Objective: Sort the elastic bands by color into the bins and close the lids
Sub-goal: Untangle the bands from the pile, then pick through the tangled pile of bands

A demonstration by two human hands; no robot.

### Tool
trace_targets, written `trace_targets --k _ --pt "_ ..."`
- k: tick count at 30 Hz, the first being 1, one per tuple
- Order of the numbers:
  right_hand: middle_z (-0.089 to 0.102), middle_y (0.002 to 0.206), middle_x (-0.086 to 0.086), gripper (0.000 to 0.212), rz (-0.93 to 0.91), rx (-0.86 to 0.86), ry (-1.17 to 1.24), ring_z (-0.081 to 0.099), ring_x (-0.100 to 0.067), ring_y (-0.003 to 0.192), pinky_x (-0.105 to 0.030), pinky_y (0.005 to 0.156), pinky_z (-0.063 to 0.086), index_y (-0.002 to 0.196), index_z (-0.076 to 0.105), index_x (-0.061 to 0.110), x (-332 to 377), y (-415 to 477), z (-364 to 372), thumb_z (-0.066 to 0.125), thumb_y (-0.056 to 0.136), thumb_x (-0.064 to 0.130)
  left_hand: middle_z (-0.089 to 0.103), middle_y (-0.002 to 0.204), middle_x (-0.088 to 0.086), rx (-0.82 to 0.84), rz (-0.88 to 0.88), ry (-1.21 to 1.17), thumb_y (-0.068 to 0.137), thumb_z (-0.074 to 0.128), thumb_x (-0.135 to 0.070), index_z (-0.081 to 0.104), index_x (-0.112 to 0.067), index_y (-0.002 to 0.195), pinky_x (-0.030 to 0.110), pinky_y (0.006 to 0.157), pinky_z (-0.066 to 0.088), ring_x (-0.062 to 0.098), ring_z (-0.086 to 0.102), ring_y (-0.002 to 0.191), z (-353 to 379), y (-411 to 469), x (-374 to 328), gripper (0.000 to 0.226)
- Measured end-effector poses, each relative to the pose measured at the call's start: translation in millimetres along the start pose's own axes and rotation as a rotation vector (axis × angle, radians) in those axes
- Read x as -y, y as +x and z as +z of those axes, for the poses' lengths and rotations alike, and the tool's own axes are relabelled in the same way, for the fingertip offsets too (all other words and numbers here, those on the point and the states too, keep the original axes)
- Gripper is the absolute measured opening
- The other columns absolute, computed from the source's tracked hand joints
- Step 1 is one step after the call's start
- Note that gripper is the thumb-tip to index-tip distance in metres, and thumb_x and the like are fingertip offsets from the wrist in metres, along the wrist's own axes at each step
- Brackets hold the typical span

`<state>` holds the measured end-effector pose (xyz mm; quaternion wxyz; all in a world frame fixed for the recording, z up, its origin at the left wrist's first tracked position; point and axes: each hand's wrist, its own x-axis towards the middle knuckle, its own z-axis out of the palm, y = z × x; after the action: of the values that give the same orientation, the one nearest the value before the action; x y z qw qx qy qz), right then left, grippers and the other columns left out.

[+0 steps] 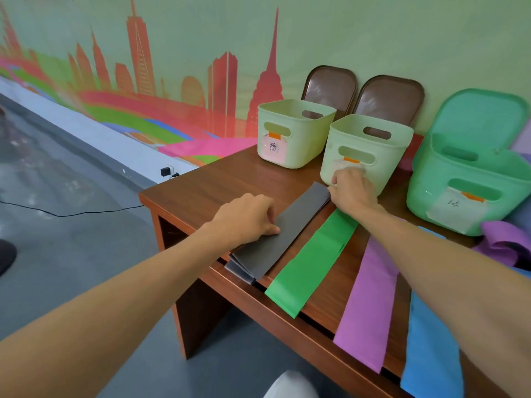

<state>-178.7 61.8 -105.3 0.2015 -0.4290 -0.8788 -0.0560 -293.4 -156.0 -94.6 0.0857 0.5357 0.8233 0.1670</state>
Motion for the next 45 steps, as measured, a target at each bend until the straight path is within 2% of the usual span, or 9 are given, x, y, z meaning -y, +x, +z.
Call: trace_targets --k 5,9,15,19,26,33,37,40,45 --pt "0.063 0.111 -0.012 0.019 -0.108 0.0 0.06 0.062 -0.033 0.097 -0.037 0.08 0.051 0.099 0.072 0.014 -13.9 -10.6 -26.0 0.057 0.088 0.016 0.057 0.107 0.003 -0.002 0.05 0.007 0.083 0.068 -0.037 0.063 -0.018 0.098 0.042 0.085 0.051 0.022 0.057 0.094 0.0 -2.9 -0.2 0.025" --pt "0.067 0.105 -0.004 0.015 -0.212 0.216 0.12 0.06 -0.021 0.097 -0.031 0.083 0.049 0.095 0.073 0.019 -33.8 -24.3 -60.8 0.061 0.088 0.02 0.054 0.104 0.002 -0.09 0.165 -0.038 0.083 0.066 -0.02 0.065 -0.02 0.096 0.034 0.088 0.047 0.017 0.056 0.094 -2.0 -2.2 -17.3 0.013" --pt "0.072 0.094 0.0 0.016 -0.273 0.389 0.072 0.06 -0.011 0.084 -0.022 0.076 0.044 0.094 0.074 0.011 -85.7 -58.0 -118.5 0.064 0.086 0.02 0.058 0.08 -0.009 -0.089 0.351 -0.247 0.086 0.06 -0.015 0.064 -0.022 0.093 0.011 0.06 0.037 0.007 0.054 0.074 5.5 -4.1 -95.4 0.01" --pt "0.072 0.094 0.002 0.015 -0.217 0.354 0.053 0.061 -0.011 0.086 -0.022 0.074 0.042 0.092 0.074 0.013 -133.4 -82.6 -149.6 0.066 0.085 0.023 0.064 0.085 -0.001 -0.017 0.459 -0.333 0.086 0.06 -0.014 0.066 -0.019 0.096 0.025 0.07 0.047 0.014 0.059 0.079 26.5 -9.0 -148.4 0.012" --pt "0.069 0.084 0.006 0.012 -0.084 0.313 0.117 0.058 -0.005 0.075 -0.008 0.063 0.039 0.091 0.075 0.013 -206.0 -128.9 -169.4 0.067 0.086 0.022 0.061 0.078 -0.004 0.086 0.473 -0.4 0.089 0.057 -0.019 0.064 -0.021 0.094 0.014 0.056 0.042 0.014 0.058 0.07 85.9 -10.3 -217.7 0.009" --pt "0.07 0.08 0.0 0.008 0.061 0.192 0.204 0.059 -0.009 0.074 -0.018 0.069 0.043 0.081 0.072 0.016 -260.7 -161.7 -151.4 0.066 0.084 0.015 0.068 0.096 0.003 0.041 0.373 -0.473 0.091 0.052 -0.018 0.064 -0.012 0.101 0.025 0.069 0.044 0.015 0.058 0.081 114.9 -2.4 -269.0 0.017" --pt "0.07 0.078 0.004 0.009 0.153 0.117 0.165 0.062 -0.012 0.078 -0.036 0.077 0.054 0.078 0.074 0.017 -283.1 -165.5 -148.0 0.068 0.082 0.023 0.068 0.098 0.007 0.009 0.311 -0.475 0.09 0.053 -0.017 0.062 -0.009 0.101 0.034 0.08 0.052 0.021 0.064 0.088 113.9 20.2 -286.4 0.017" --pt "0.073 0.086 0.0 0.011 0.178 0.114 0.143 0.064 -0.016 0.083 -0.038 0.077 0.055 0.081 0.074 0.016 -291.4 -166.7 -148.3 0.07 0.081 0.026 0.066 0.103 0.008 -0.047 0.274 -0.386 0.086 0.057 -0.022 0.058 -0.01 0.101 0.037 0.082 0.05 0.026 0.061 0.094 118.7 42.9 -295.7 0.019" --pt "0.067 0.08 -0.007 0.025 0.281 0.18 0.058 0.061 -0.025 0.081 -0.035 0.073 0.052 0.066 0.064 0.015 -311.1 -163.4 -133.2 0.071 0.079 0.036 0.052 0.117 0.009 -0.154 0.392 -0.141 0.089 0.055 -0.04 0.045 -0.02 0.131 0.043 0.084 0.05 0.03 0.057 0.101 128.2 66.1 -311.5 0.047"
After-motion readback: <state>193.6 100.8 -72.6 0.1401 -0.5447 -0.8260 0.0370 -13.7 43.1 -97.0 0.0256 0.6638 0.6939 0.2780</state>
